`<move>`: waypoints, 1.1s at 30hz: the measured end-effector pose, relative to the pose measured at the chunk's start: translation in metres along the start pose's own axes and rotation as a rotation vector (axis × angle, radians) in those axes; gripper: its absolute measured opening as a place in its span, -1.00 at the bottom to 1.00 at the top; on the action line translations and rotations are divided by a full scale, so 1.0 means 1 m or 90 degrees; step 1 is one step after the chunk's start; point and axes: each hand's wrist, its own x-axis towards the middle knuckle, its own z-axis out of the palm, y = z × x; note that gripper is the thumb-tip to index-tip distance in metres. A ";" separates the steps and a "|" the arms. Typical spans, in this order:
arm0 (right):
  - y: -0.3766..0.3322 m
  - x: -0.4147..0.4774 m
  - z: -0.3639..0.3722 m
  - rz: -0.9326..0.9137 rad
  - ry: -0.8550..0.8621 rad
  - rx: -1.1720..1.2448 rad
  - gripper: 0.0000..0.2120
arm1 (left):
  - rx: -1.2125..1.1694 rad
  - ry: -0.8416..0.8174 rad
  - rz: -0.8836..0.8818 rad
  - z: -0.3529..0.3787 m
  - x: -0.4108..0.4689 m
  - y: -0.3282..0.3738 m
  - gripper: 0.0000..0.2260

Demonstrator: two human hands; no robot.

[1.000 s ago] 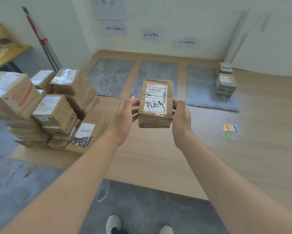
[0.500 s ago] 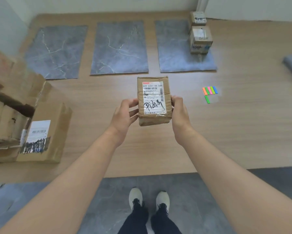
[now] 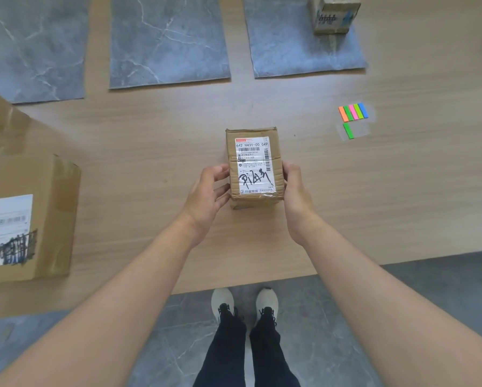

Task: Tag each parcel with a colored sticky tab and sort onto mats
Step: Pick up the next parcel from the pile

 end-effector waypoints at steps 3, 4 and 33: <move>0.001 0.003 -0.002 -0.005 0.004 -0.008 -0.44 | 0.016 -0.006 0.006 0.002 0.003 0.000 -0.74; 0.002 0.004 -0.003 -0.006 0.006 -0.009 -0.42 | 0.026 -0.006 0.009 0.002 0.004 0.000 -0.74; -0.069 0.031 -0.125 -0.132 0.136 0.188 -0.63 | 0.200 -0.102 0.096 0.145 0.034 0.058 -0.57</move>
